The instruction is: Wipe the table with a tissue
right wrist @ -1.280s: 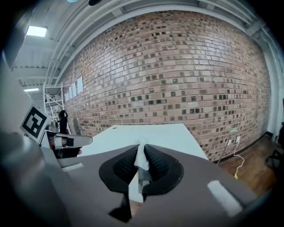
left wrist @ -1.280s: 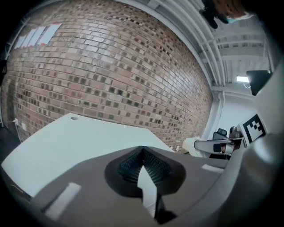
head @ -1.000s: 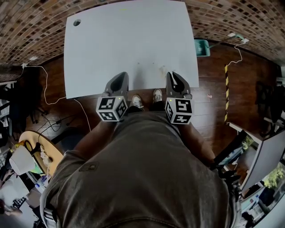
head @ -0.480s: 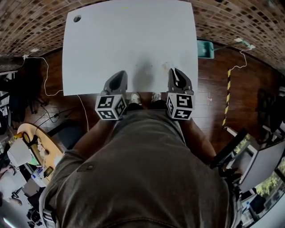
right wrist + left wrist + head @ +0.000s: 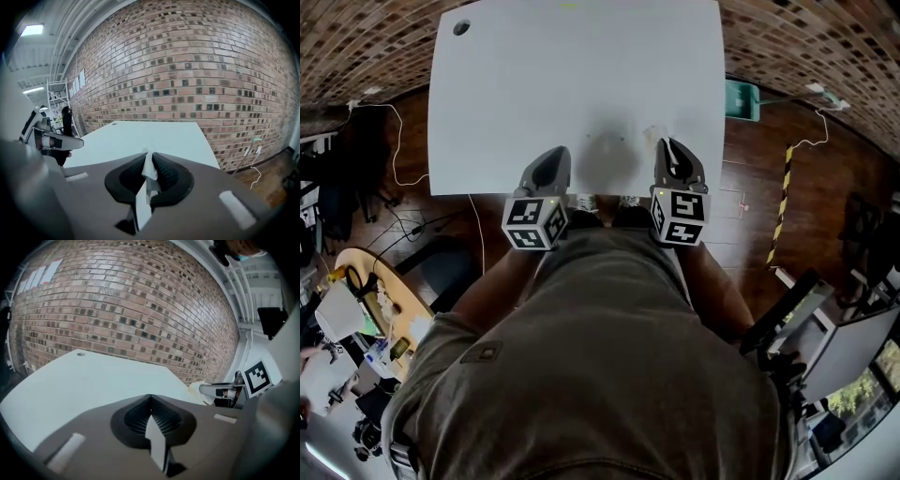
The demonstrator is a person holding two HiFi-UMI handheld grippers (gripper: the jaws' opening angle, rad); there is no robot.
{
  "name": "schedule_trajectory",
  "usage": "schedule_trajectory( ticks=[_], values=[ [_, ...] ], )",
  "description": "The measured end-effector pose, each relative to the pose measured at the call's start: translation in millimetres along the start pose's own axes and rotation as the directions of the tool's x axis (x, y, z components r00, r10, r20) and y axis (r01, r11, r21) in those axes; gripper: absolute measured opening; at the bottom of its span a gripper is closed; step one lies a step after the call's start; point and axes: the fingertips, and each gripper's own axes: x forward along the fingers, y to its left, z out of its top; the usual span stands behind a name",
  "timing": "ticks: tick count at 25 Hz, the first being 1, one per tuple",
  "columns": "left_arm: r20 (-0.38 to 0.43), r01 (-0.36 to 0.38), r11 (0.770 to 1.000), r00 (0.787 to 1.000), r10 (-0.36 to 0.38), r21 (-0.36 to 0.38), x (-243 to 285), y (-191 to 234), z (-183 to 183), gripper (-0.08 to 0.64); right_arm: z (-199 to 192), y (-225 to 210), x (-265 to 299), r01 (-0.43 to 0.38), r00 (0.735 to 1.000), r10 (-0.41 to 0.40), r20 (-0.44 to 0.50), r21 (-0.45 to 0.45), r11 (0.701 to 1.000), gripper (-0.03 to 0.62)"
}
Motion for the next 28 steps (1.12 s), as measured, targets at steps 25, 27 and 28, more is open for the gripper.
schedule_trajectory(
  ticks=[25, 27, 28],
  values=[
    [-0.099, -0.083, 0.996, 0.992, 0.079, -0.037, 16, 18, -28, 0.002, -65, -19, 75, -0.030, 0.974, 0.013, -0.225, -0.070, 0.997, 0.033],
    [-0.101, -0.089, 0.995, 0.991, 0.084, -0.039, 16, 21, -29, 0.002, -68, -18, 77, -0.034, 0.971, 0.015, -0.238, -0.075, 0.997, 0.033],
    [-0.101, -0.091, 0.995, 0.991, 0.087, -0.041, 15, 22, -29, 0.002, -69, -16, 78, -0.037, 0.970, 0.018, -0.241, -0.077, 0.996, 0.033]
  ],
)
